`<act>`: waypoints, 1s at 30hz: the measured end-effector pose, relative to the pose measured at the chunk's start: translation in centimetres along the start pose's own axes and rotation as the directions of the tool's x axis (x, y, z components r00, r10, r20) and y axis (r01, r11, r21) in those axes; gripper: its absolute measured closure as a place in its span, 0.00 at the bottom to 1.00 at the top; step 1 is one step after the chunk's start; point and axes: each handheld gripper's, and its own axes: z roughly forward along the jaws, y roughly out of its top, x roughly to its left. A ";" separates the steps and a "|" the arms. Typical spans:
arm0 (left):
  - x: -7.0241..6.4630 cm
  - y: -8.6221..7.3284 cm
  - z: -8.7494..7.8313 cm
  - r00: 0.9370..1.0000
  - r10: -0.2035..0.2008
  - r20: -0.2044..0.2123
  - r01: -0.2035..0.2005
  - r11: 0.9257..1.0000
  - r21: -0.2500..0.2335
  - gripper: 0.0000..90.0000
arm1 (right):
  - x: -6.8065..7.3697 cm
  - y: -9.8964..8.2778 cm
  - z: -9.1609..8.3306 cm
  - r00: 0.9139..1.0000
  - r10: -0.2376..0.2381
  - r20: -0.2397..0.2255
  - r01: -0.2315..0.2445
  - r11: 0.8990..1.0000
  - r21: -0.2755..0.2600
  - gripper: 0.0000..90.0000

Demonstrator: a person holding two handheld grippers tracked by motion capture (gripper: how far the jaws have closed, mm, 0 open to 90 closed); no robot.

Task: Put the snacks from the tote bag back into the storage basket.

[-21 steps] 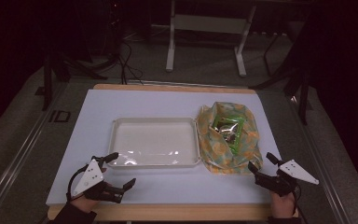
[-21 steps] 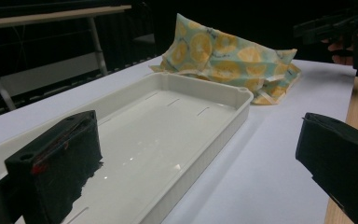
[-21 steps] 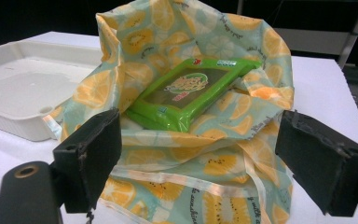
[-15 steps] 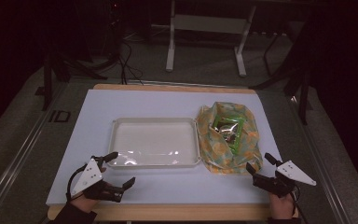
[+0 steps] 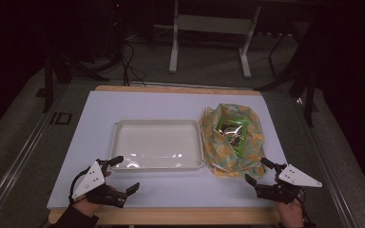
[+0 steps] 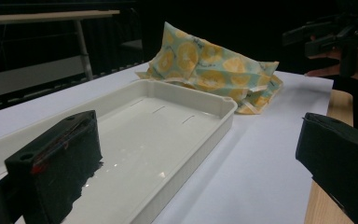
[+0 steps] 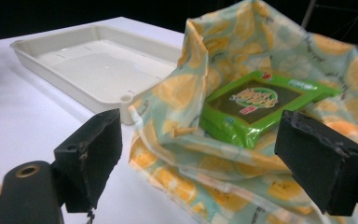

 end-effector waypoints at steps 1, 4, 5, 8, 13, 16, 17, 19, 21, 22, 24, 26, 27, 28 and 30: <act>0.0 0.0 0.0 1.000 0.000 0.000 0.000 1.000 -0.003 0.01 | 0.0 0.2 -0.1 1.000 0.001 0.003 -0.001 1.000 -0.002 0.16; 0.0 0.0 -0.2 1.000 -0.003 -0.003 0.003 1.000 -0.005 0.01 | 0.0 0.9 -0.6 1.000 -0.015 0.004 0.015 1.000 -0.012 0.16; 0.0 0.0 -0.2 1.000 -0.003 -0.003 0.003 1.000 -0.005 0.01 | 0.0 1.2 -0.8 1.000 -0.025 -0.003 0.024 1.000 -0.018 0.16; 0.0 0.1 -0.2 1.000 -0.005 -0.001 0.005 1.000 -0.005 0.01 | 0.2 1.9 -1.2 0.999 -0.046 -0.017 0.046 0.998 -0.031 0.16; -0.2 0.1 -0.2 1.000 -0.001 0.002 0.001 1.000 -0.002 0.01 | 0.3 2.9 -1.3 0.996 -0.081 -0.025 0.080 0.996 -0.035 0.16; -0.2 0.1 -0.2 1.000 0.002 0.002 -0.002 1.000 -0.001 0.01 | 0.3 3.7 -1.5 0.995 -0.095 -0.027 0.094 0.995 -0.045 0.16; -0.3 0.1 -0.2 1.000 0.003 0.003 -0.003 1.000 0.000 0.01 | 0.3 3.9 -1.6 0.995 -0.100 -0.030 0.098 0.994 -0.050 0.16; -0.3 0.1 -0.2 1.000 0.003 0.002 -0.003 1.000 0.000 0.01 | 0.3 4.5 -1.7 0.993 -0.111 -0.024 0.110 0.992 -0.062 0.16; -0.3 0.1 -0.2 1.000 0.004 0.002 -0.004 1.000 0.001 0.01 | 0.4 5.2 -1.7 0.992 -0.121 -0.019 0.119 0.990 -0.072 0.16; -0.3 0.1 -0.2 1.000 0.005 0.002 -0.005 1.000 0.002 0.01 | 0.4 5.4 -1.7 0.992 -0.126 -0.017 0.124 0.989 -0.078 0.16; -0.3 0.1 -0.2 1.000 0.007 0.003 -0.007 1.000 0.003 0.01 | 0.4 6.0 -1.7 0.991 -0.131 -0.016 0.129 0.988 -0.082 0.16; -0.3 0.1 -0.2 1.000 0.007 0.004 -0.007 1.000 0.002 0.01 | 0.4 6.5 -1.6 0.991 -0.134 -0.019 0.132 0.987 -0.093 0.16; -0.3 0.1 -0.2 1.000 0.005 0.005 -0.005 1.000 0.003 0.01 | 0.4 6.8 -1.5 0.991 -0.133 -0.021 0.131 0.987 -0.096 0.16; -0.3 0.2 -0.2 1.000 0.004 0.006 -0.004 1.000 0.003 0.01 | 0.3 7.0 -1.5 0.990 -0.137 -0.020 0.134 0.985 -0.104 0.16; -0.3 0.2 -0.2 1.000 0.004 0.005 -0.004 1.000 0.000 0.01 | 0.2 7.5 -1.4 0.990 -0.136 -0.030 0.132 0.984 -0.121 0.16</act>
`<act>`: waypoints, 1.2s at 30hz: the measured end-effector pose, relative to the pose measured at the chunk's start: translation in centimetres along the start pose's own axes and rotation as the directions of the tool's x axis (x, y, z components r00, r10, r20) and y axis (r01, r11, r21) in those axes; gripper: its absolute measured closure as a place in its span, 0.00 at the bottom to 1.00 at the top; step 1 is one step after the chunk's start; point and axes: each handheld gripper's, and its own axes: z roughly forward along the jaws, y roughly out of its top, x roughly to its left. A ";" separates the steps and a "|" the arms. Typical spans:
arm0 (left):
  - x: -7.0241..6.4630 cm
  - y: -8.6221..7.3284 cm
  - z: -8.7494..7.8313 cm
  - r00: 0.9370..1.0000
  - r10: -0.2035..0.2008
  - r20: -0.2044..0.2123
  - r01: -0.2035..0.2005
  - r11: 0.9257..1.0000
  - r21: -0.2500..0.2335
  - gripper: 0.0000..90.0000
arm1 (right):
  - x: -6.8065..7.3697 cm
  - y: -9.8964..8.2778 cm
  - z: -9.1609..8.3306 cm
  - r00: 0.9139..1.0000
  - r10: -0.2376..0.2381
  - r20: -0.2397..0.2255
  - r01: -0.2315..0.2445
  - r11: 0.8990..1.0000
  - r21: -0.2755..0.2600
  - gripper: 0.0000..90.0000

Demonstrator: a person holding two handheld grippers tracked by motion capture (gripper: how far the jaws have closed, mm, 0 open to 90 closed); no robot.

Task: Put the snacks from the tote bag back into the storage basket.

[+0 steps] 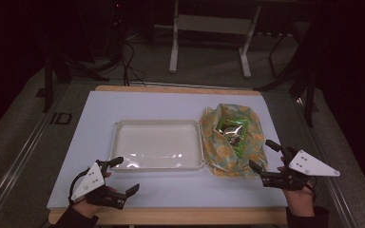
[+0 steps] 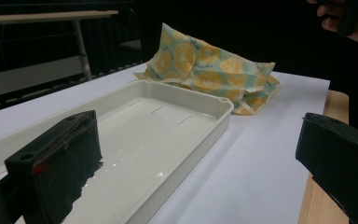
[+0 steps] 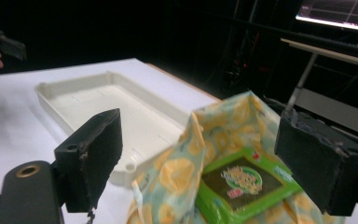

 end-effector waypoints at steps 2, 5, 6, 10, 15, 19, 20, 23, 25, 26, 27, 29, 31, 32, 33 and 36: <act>0.0 0.0 0.0 1.000 0.000 0.001 0.000 1.000 0.000 0.01 | -0.1 0.4 0.2 1.000 -0.007 0.007 0.007 1.000 -0.009 0.16; -0.1 0.0 0.0 1.000 0.002 0.001 -0.002 1.000 -0.003 0.01 | -0.2 1.0 0.5 1.000 -0.027 0.014 0.027 0.999 -0.018 0.16; -0.1 0.0 0.0 1.000 0.001 0.001 -0.001 1.000 -0.003 0.01 | -0.3 1.1 0.5 1.000 -0.027 0.016 0.027 0.999 -0.020 0.16; -0.1 0.0 0.0 1.000 0.002 0.000 -0.002 1.000 -0.003 0.01 | -0.8 1.6 1.0 0.999 -0.030 0.025 0.030 0.999 -0.025 0.16; -0.1 0.0 0.0 1.000 0.002 -0.002 -0.002 1.000 -0.003 0.01 | -1.3 2.2 1.5 0.998 -0.043 0.043 0.045 0.998 -0.040 0.16; -0.1 0.0 0.0 1.000 0.002 -0.001 -0.002 1.000 -0.004 0.01 | -1.9 2.4 2.0 0.997 -0.036 0.072 0.040 0.998 -0.045 0.16; -0.1 0.0 0.0 1.000 0.004 -0.002 -0.004 1.000 -0.005 0.01 | -2.1 2.4 2.2 0.996 -0.037 0.087 0.041 0.998 -0.047 0.16; -0.1 0.1 -0.1 1.000 0.002 -0.003 -0.002 1.000 -0.007 0.01 | -2.6 2.4 2.8 0.992 -0.041 0.116 0.046 0.998 -0.039 0.16; -0.1 0.0 -0.1 1.000 0.003 -0.003 -0.003 1.000 -0.005 0.01 | -2.9 2.3 3.1 0.990 -0.036 0.137 0.041 0.999 -0.033 0.16; -0.1 0.0 0.0 1.000 0.004 -0.003 -0.004 1.000 -0.003 0.01 | -3.2 2.2 3.3 0.990 -0.024 0.142 0.028 0.999 -0.026 0.16; -0.1 0.0 0.0 1.000 0.005 -0.003 -0.005 1.000 -0.003 0.01 | -3.4 2.1 3.4 0.989 -0.013 0.148 0.017 1.000 -0.024 0.16; -0.1 0.0 0.0 1.000 0.005 -0.003 -0.005 1.000 -0.002 0.01 | -3.8 2.0 3.7 0.988 0.007 0.154 -0.005 1.000 -0.014 0.16; -0.1 0.0 0.0 1.000 0.004 -0.002 -0.004 1.000 -0.002 0.01 | -4.2 1.8 3.9 0.987 0.016 0.157 -0.014 1.000 -0.014 0.16; -0.1 0.0 0.0 1.000 0.005 -0.002 -0.005 1.000 -0.001 0.01 | -4.4 1.8 4.0 0.986 0.021 0.164 -0.020 1.000 -0.010 0.16; -0.1 0.0 0.0 1.000 0.007 -0.001 -0.007 1.000 0.000 0.01 | -4.5 1.7 4.1 0.985 0.020 0.169 -0.018 1.000 -0.012 0.15; -0.1 0.0 0.0 1.000 0.007 0.000 -0.007 1.000 0.001 0.01 | -5.1 1.4 4.4 0.986 0.033 0.166 -0.032 0.999 -0.004 0.15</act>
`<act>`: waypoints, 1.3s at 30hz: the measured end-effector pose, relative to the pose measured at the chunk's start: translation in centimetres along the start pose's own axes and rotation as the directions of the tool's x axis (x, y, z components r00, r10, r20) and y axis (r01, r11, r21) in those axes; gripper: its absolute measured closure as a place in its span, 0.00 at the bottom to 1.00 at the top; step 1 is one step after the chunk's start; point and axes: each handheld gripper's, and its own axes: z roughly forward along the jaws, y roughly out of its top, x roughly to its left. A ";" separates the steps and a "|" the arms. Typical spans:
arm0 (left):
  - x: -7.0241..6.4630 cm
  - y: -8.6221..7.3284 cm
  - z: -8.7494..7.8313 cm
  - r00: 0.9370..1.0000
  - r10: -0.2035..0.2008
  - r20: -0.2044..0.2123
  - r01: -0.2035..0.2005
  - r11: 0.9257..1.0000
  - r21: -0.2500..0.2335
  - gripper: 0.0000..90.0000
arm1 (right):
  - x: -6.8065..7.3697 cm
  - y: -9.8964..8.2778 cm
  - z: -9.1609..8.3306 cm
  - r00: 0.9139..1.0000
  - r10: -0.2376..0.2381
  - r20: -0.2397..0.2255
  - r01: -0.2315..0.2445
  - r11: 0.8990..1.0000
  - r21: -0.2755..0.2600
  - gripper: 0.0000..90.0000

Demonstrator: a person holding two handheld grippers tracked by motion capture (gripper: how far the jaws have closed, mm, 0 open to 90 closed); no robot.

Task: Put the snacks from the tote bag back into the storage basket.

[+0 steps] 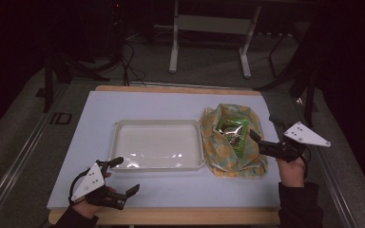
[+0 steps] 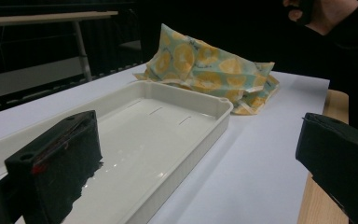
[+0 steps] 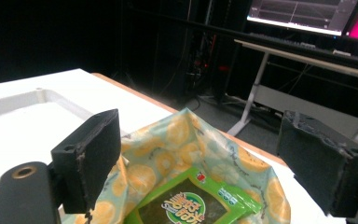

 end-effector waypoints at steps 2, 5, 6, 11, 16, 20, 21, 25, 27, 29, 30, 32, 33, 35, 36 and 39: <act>0.0 0.0 0.0 1.000 0.000 0.000 0.000 1.000 0.000 0.01 | -0.1 -0.1 0.2 1.000 0.004 -0.005 -0.004 1.000 0.004 0.15; 0.0 0.0 0.0 1.000 -0.005 0.007 0.005 1.000 0.007 0.01 | -1.0 -1.0 1.0 0.999 0.045 -0.014 -0.045 0.998 0.036 0.16; 0.0 0.0 0.0 1.000 -0.005 0.008 0.005 1.000 0.007 0.01 | -1.2 -1.2 1.1 0.999 0.052 -0.003 -0.052 0.998 0.038 0.16; 0.0 0.0 0.0 1.000 -0.006 0.007 0.005 1.000 0.009 0.01 | -1.8 -2.4 1.8 0.996 0.087 -0.003 -0.086 0.994 0.067 0.17; 0.0 0.0 0.1 1.000 -0.003 0.007 0.003 1.000 0.010 0.01 | -2.2 -3.5 2.6 0.995 0.102 0.002 -0.102 0.990 0.100 0.17; 0.0 0.0 0.1 1.000 -0.004 0.006 0.004 1.000 0.009 0.01 | -2.5 -4.1 3.2 0.991 0.131 0.011 -0.131 0.985 0.114 0.17; 0.0 0.0 0.1 1.000 -0.004 0.006 0.004 1.000 0.010 0.01 | -2.7 -4.6 3.6 0.990 0.141 0.012 -0.142 0.982 0.127 0.17; 0.0 0.0 0.1 1.000 -0.005 0.009 0.005 1.000 0.012 0.01 | -3.0 -5.7 4.5 0.988 0.156 0.019 -0.157 0.974 0.163 0.17; 0.0 0.0 0.1 1.000 -0.004 0.009 0.004 1.000 0.013 0.01 | -3.1 -6.3 4.9 0.985 0.170 0.021 -0.171 0.968 0.184 0.17; 0.0 0.0 0.1 1.000 -0.005 0.010 0.005 1.000 0.013 0.01 | -3.2 -6.8 5.4 0.983 0.182 0.021 -0.183 0.964 0.194 0.17; 0.0 0.0 0.2 1.000 -0.005 0.010 0.005 1.000 0.013 0.01 | -3.3 -7.1 5.6 0.982 0.189 0.023 -0.189 0.961 0.200 0.17; 0.0 -0.1 0.2 1.000 -0.005 0.011 0.005 1.000 0.014 0.01 | -3.4 -7.5 5.9 0.980 0.200 0.023 -0.200 0.957 0.210 0.18; 0.0 -0.1 0.2 1.000 -0.004 0.011 0.004 1.000 0.014 0.01 | -3.4 -7.7 6.1 0.977 0.211 0.022 -0.211 0.954 0.214 0.18; 0.0 -0.1 0.2 1.000 -0.005 0.011 0.004 1.000 0.015 0.01 | -3.4 -8.0 6.5 0.976 0.219 0.017 -0.217 0.950 0.223 0.18; 0.0 -0.1 0.2 1.000 -0.005 0.011 0.005 1.000 0.016 0.01 | -3.5 -8.2 6.7 0.975 0.222 0.017 -0.220 0.949 0.226 0.18; 0.0 -0.1 0.2 1.000 -0.002 0.011 0.002 1.000 0.020 0.01 | -3.5 -8.6 7.2 0.972 0.236 0.016 -0.233 0.943 0.238 0.20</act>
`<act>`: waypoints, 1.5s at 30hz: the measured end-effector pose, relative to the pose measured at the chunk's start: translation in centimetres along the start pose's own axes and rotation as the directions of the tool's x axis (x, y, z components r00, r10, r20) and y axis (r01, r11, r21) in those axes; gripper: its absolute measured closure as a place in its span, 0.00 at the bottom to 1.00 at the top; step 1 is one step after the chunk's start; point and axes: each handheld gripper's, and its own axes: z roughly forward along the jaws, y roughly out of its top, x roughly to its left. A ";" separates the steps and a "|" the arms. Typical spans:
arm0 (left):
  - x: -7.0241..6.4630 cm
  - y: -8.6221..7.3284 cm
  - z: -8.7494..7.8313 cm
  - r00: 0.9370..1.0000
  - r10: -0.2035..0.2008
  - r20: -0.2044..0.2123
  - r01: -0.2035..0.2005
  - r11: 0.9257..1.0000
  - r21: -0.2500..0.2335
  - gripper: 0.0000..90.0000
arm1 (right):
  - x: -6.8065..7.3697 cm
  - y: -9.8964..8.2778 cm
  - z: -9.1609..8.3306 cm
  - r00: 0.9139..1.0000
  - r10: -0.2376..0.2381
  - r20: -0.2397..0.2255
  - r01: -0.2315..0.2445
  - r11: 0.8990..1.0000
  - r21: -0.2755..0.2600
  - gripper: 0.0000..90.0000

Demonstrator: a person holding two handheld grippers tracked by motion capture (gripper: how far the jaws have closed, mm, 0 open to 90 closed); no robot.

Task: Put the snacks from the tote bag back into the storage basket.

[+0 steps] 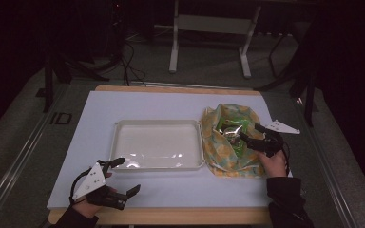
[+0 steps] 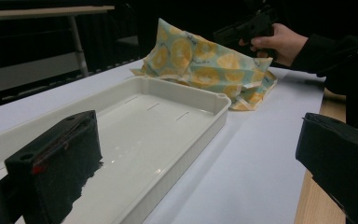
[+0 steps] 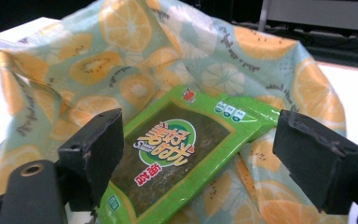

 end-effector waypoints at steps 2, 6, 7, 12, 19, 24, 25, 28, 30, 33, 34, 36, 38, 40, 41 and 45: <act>0.0 0.0 0.0 1.000 0.001 0.000 -0.001 1.000 0.002 0.01 | -0.1 0.0 0.3 1.000 0.012 -0.008 -0.012 1.000 0.001 0.20; 0.0 0.0 0.0 1.000 0.002 0.001 -0.002 1.000 0.004 0.01 | -0.2 -0.1 1.1 1.000 0.011 -0.003 -0.011 1.000 0.021 0.20; 0.0 0.0 0.0 1.000 0.003 0.001 -0.003 1.000 0.004 0.01 | -0.2 -0.1 1.3 1.000 0.012 -0.002 -0.012 1.000 0.029 0.20; -0.1 0.0 0.0 1.000 0.004 0.001 -0.004 1.000 0.005 0.01 | -0.6 -0.9 2.1 0.999 0.040 -0.003 -0.039 0.998 0.056 0.20; -0.1 0.0 0.1 1.000 0.004 0.003 -0.004 1.000 0.006 0.01 | -0.9 -1.5 2.9 0.998 0.064 -0.023 -0.062 0.992 0.108 0.24; 0.0 -0.1 0.1 1.000 0.006 0.003 -0.006 1.000 0.010 0.01 | -0.9 -1.7 3.3 0.996 0.073 -0.050 -0.065 0.987 0.145 0.26; 0.0 -0.1 0.1 1.000 0.006 0.003 -0.006 1.000 0.010 0.01 | -0.9 -1.8 3.5 0.996 0.074 -0.054 -0.065 0.985 0.158 0.27; 0.0 -0.1 0.1 1.000 0.006 0.004 -0.006 1.000 0.011 0.01 | -0.9 -2.2 4.0 0.995 0.073 -0.067 -0.059 0.979 0.193 0.27; 0.0 -0.1 0.1 1.000 0.005 0.004 -0.005 1.000 0.011 0.01 | -1.0 -2.3 4.2 0.993 0.085 -0.077 -0.068 0.977 0.202 0.27; 0.0 -0.1 0.1 1.000 0.003 0.004 -0.003 1.000 0.011 0.01 | -1.2 -2.5 4.4 0.990 0.101 -0.097 -0.080 0.975 0.205 0.30; 0.0 -0.1 0.1 1.000 0.003 0.005 -0.003 1.000 0.011 0.01 | -1.2 -2.5 4.5 0.988 0.108 -0.107 -0.083 0.974 0.211 0.31; 0.0 -0.1 0.1 1.000 0.004 0.005 -0.004 1.000 0.012 0.01 | -1.3 -2.5 4.6 0.985 0.115 -0.130 -0.084 0.971 0.222 0.33; 0.0 -0.1 0.2 1.000 0.004 0.005 -0.004 1.000 0.012 0.01 | -1.4 -2.6 4.8 0.982 0.123 -0.146 -0.087 0.969 0.232 0.34; 0.0 -0.1 0.2 1.000 0.004 0.006 -0.004 1.000 0.012 0.01 | -1.4 -2.6 5.0 0.978 0.130 -0.164 -0.087 0.966 0.245 0.34; 0.0 -0.1 0.2 1.000 0.004 0.006 -0.004 1.000 0.012 0.01 | -1.4 -2.6 5.1 0.976 0.135 -0.172 -0.088 0.963 0.256 0.34; 0.0 -0.1 0.2 1.000 0.003 0.004 -0.003 1.000 0.013 0.01 | -1.4 -2.6 5.4 0.965 0.144 -0.218 -0.077 0.954 0.290 0.33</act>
